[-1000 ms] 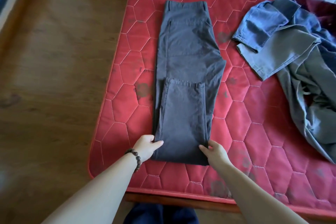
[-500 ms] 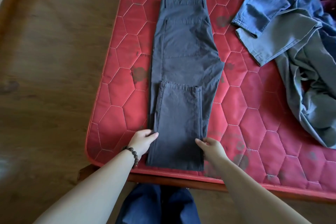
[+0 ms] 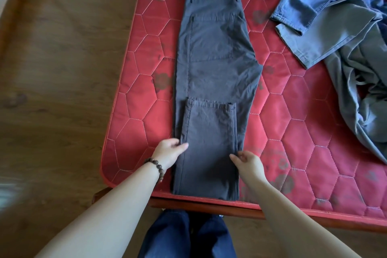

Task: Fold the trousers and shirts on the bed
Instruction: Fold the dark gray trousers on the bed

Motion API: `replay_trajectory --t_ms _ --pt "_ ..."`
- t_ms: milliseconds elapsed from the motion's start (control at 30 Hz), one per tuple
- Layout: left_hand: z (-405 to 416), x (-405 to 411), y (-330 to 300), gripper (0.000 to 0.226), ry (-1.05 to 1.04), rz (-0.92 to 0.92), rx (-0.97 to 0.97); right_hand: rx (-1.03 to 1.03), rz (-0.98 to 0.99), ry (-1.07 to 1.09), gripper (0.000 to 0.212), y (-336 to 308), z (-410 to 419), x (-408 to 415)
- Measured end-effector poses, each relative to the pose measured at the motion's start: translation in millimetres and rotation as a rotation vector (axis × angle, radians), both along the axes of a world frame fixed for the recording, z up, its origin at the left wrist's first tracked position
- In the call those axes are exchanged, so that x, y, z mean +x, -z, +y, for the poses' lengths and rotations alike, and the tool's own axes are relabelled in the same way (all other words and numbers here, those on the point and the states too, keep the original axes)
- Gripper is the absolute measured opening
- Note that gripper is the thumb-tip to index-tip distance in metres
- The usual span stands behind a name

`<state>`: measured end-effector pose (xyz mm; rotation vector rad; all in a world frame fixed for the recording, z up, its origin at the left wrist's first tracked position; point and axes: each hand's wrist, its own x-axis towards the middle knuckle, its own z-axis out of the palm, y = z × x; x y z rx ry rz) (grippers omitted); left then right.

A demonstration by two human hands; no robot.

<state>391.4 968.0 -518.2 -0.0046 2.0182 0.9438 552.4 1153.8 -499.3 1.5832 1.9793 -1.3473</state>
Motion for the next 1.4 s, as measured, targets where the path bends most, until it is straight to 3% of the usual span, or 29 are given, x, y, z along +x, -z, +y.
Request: replay_trajectory --t_ms 100,133,200,300,467,633,667,733,800,833,933,1000,1200,1400 --pt "28 -25 5 0.016 -0.234 0.028 0.121 0.107 0.093 0.046 0.028 1 20 -35" --pt "37 -32 7 0.010 -0.217 0.066 0.119 0.133 0.120 0.036 0.032 3 25 -47" --pt "48 -41 13 0.020 -0.165 0.137 0.060 0.171 0.154 0.003 0.034 6 33 -67" --pt "46 -44 15 0.029 -0.195 0.187 0.000 0.192 0.177 -0.023 0.020 11 34 -82" --pt "26 -41 8 0.011 -0.216 0.236 -0.027 0.082 0.198 0.004 0.019 17 29 -88" --pt "38 -47 -6 0.009 -0.157 0.282 0.001 0.136 0.200 0.058 0.022 17 31 -92" --pt "42 -48 -9 0.012 -0.146 0.360 -0.020 0.161 0.212 0.029 0.027 14 30 -93" --pt "47 -45 -15 0.019 -0.081 0.684 -0.058 0.351 0.251 -0.142 0.042 8 25 -93" --pt "52 -35 -16 0.028 0.135 1.014 -0.028 0.663 0.287 -0.418 0.052 5 13 -92" --pt "56 -28 -11 0.036 0.299 1.081 -0.007 0.764 0.315 -0.548 0.054 7 6 -92" --pt "63 -14 12 0.059 0.779 1.023 -0.154 0.783 0.344 -0.871 0.058 27 -11 -91" --pt "63 -15 28 0.064 0.860 1.007 -0.273 0.751 0.291 -0.949 0.057 45 -14 -88" --pt "58 -16 43 0.067 0.797 1.058 -0.259 0.784 0.161 -0.877 0.060 60 -11 -85" --pt "58 -23 34 0.063 0.574 0.912 -0.202 0.782 0.060 -0.705 0.061 61 -11 -87"
